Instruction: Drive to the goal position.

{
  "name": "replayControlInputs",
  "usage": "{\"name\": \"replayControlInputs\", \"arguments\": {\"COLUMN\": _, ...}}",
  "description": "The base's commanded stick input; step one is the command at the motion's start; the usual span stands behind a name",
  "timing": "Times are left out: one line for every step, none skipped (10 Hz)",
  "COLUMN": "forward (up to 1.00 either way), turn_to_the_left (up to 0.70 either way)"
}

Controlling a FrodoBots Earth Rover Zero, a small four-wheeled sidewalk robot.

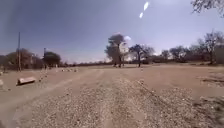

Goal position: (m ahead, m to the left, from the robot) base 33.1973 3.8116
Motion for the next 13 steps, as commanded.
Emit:
{"name": "replayControlInputs", "arguments": {"forward": 0.85, "turn_to_the_left": 0.0}}
{"name": "replayControlInputs", "arguments": {"forward": 0.85, "turn_to_the_left": 0.0}}
{"name": "replayControlInputs", "arguments": {"forward": 0.85, "turn_to_the_left": 0.0}}
{"name": "replayControlInputs", "arguments": {"forward": 0.85, "turn_to_the_left": 0.0}}
{"name": "replayControlInputs", "arguments": {"forward": 0.85, "turn_to_the_left": 0.0}}
{"name": "replayControlInputs", "arguments": {"forward": 0.85, "turn_to_the_left": 0.0}}
{"name": "replayControlInputs", "arguments": {"forward": 0.85, "turn_to_the_left": 0.0}}
{"name": "replayControlInputs", "arguments": {"forward": 0.85, "turn_to_the_left": 0.0}}
{"name": "replayControlInputs", "arguments": {"forward": 0.85, "turn_to_the_left": 0.0}}
{"name": "replayControlInputs", "arguments": {"forward": 0.85, "turn_to_the_left": 0.0}}
{"name": "replayControlInputs", "arguments": {"forward": 0.85, "turn_to_the_left": 0.0}}
{"name": "replayControlInputs", "arguments": {"forward": 0.85, "turn_to_the_left": 0.0}}
{"name": "replayControlInputs", "arguments": {"forward": 0.85, "turn_to_the_left": 0.0}}
